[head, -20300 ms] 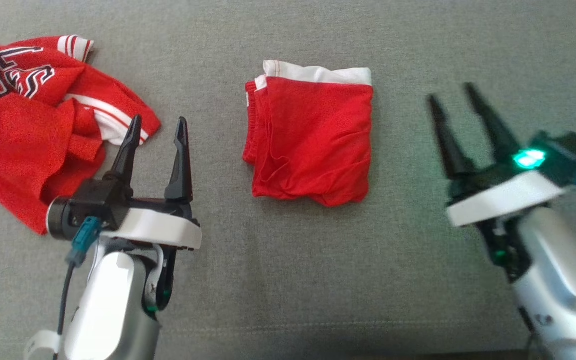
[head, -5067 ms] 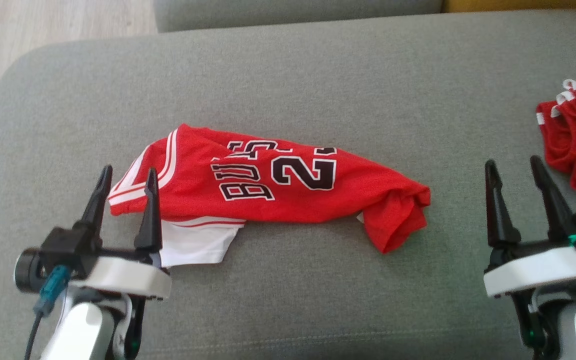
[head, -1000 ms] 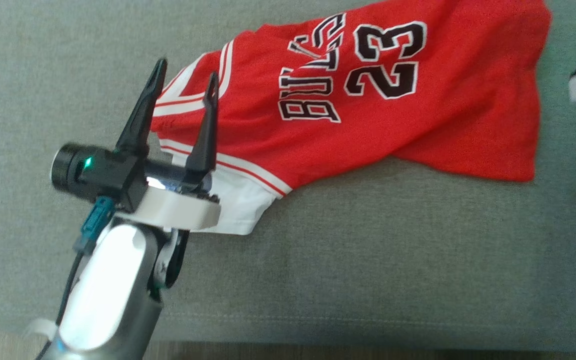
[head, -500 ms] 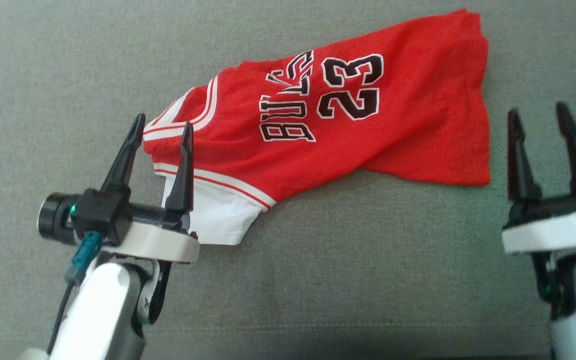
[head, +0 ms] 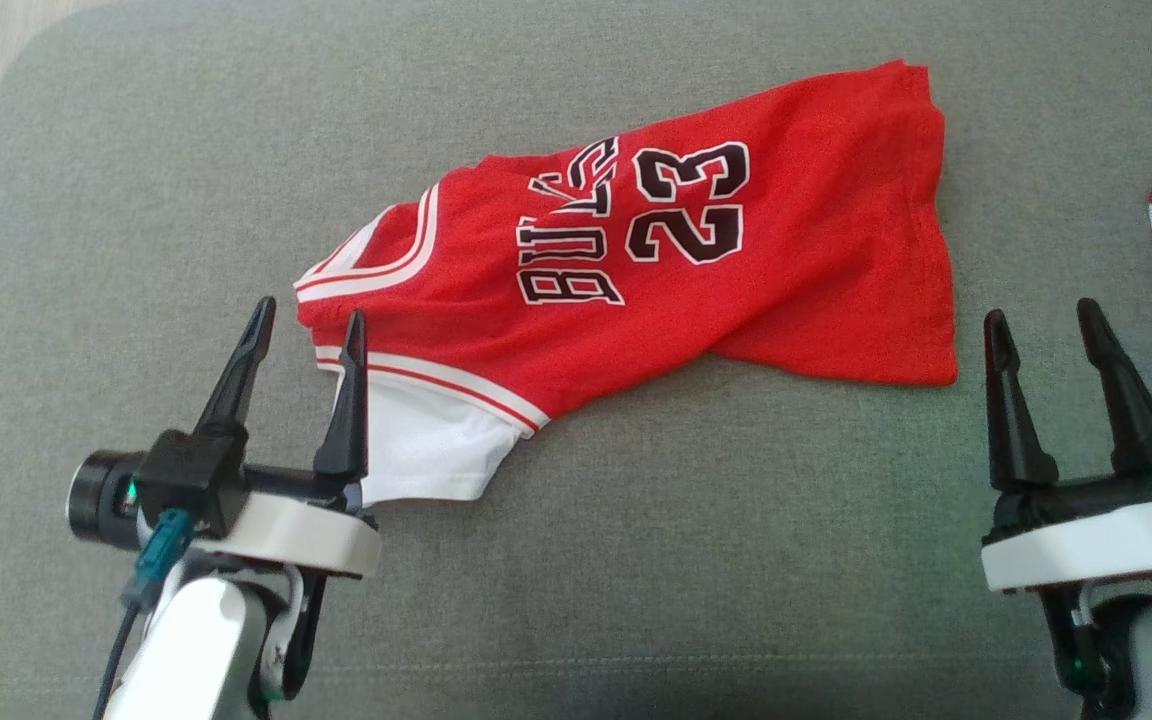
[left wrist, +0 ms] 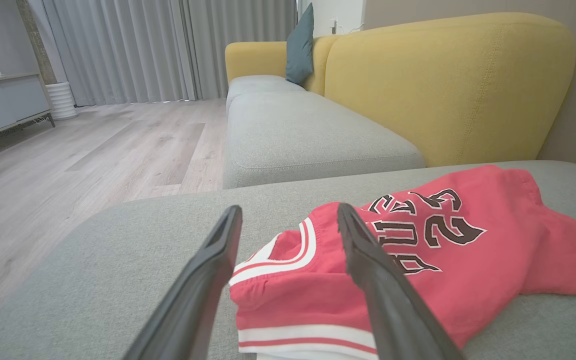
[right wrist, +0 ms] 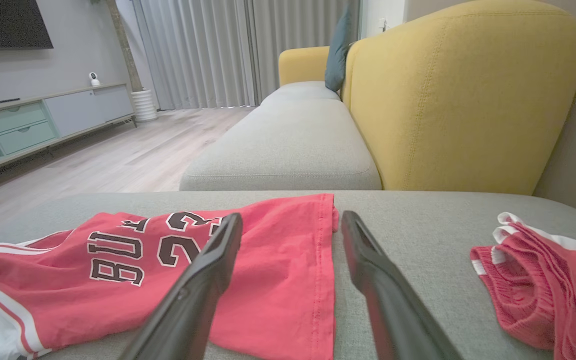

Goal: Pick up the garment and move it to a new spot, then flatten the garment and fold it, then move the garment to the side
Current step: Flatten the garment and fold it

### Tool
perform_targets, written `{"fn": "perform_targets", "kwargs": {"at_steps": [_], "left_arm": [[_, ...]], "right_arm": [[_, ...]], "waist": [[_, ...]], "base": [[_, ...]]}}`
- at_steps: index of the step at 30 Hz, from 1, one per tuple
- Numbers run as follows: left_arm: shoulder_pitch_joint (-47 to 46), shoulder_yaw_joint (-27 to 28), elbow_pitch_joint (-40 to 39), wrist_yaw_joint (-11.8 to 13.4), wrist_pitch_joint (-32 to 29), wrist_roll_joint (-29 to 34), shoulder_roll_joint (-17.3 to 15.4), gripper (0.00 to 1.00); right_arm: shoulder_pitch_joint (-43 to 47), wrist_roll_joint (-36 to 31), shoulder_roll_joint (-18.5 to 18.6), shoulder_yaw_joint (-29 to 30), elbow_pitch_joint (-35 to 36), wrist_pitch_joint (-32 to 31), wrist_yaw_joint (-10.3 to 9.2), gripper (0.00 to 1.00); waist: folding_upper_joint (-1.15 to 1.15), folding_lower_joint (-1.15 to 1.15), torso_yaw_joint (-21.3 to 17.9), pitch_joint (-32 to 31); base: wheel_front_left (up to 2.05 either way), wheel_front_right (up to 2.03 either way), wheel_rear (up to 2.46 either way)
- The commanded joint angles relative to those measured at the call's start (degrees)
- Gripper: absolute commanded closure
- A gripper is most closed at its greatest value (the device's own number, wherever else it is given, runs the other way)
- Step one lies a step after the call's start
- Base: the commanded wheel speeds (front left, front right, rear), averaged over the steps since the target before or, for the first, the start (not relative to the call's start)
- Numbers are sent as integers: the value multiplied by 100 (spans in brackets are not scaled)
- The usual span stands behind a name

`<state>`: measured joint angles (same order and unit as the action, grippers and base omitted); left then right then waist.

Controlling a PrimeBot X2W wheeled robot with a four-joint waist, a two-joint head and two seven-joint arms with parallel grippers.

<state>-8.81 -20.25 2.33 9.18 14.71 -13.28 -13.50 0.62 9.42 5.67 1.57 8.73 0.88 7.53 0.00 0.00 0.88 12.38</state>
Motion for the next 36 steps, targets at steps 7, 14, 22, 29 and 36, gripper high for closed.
{"fn": "perform_targets", "kwargs": {"at_steps": [7,14,22,29,36], "left_arm": [[-99,213,-188,82,7,-32,-157,0],[-115,189,-163,98,6,-60,-156,0],[58,121,392,1,-450,-368,-115,0],[129,116,1113,-205,-1047,-862,-18,0],[136,24,1480,-313,-1728,-1136,-1,0]], "right_arm": [[-41,-31,-16,-102,300,-63,-4,0],[-46,-4,-39,-134,310,-89,-4,0],[-98,17,-40,-232,369,-140,-4,0],[-129,82,-32,-279,314,-158,-4,0],[-159,140,-24,-278,253,-191,-4,0]], "waist": [[0,0,-4,-4],[0,0,5,12],[0,0,-6,60],[0,0,-41,130],[0,0,-47,164]], "base": [[0,0,0],[0,0,0],[0,0,0],[0,0,0],[0,0,0]]}}
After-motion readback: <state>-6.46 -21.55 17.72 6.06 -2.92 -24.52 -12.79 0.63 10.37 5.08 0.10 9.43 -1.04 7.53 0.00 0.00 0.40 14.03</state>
